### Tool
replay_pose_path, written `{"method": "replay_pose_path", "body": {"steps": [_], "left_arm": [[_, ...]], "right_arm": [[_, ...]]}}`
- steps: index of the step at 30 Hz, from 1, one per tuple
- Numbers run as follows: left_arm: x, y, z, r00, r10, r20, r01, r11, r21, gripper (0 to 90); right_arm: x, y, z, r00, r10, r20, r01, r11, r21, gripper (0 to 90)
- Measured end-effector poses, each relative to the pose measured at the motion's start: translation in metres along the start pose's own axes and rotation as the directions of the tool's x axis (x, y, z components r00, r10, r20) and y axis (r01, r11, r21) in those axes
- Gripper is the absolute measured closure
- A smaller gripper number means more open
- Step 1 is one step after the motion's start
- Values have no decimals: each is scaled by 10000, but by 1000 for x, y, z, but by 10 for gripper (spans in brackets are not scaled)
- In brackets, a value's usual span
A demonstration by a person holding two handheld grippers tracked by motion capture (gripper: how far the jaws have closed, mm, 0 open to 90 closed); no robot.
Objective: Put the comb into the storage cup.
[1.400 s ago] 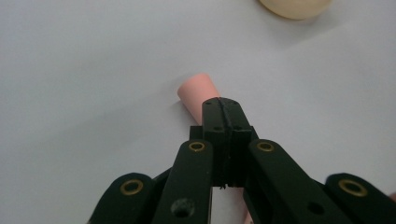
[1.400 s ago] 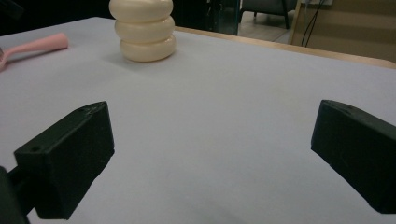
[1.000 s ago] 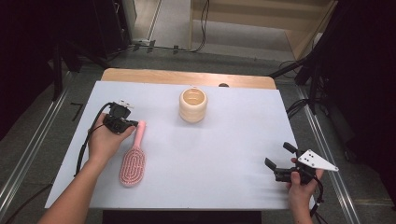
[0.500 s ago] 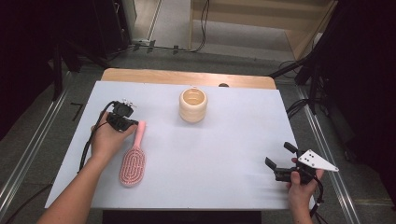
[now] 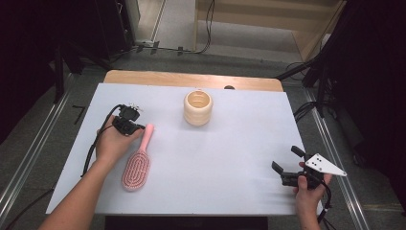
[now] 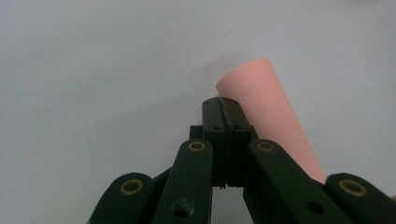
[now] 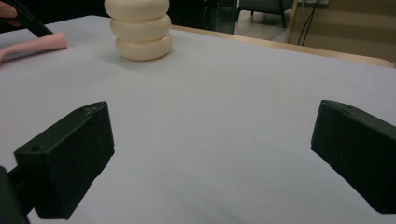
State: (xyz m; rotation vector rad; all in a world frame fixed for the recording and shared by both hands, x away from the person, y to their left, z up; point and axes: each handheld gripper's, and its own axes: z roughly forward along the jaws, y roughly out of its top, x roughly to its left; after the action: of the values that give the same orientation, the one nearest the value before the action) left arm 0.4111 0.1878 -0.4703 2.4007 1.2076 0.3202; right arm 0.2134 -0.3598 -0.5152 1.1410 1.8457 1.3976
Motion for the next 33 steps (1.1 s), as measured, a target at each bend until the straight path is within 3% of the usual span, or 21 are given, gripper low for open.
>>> {"method": "replay_pose_path", "body": {"steps": [5,19,25,31,32,33], "left_arm": [[-12,4,3,9989,306,366,-309,9995,83,900],[-39,10,4,9922,999,747,-1013,9947,156,900],[-54,12,6,9857,1312,1059,-1341,9908,207,900],[-69,15,9,9747,1789,1338,-1851,9821,353,900],[-75,15,10,9694,1949,1490,-2027,9785,389,900],[-75,15,10,9694,1949,1490,-2027,9785,389,900]], "right_arm": [[0,0,0,10000,14,-9,-14,10000,-7,0],[0,0,0,10000,18,-18,-18,10000,0,0],[0,0,1,10000,20,-33,-20,10000,5,0],[0,0,1,10000,36,-12,-36,10000,6,0],[0,0,1,10000,35,-18,-35,10000,2,0],[0,0,1,10000,31,-28,-31,10000,-1,0]]}}
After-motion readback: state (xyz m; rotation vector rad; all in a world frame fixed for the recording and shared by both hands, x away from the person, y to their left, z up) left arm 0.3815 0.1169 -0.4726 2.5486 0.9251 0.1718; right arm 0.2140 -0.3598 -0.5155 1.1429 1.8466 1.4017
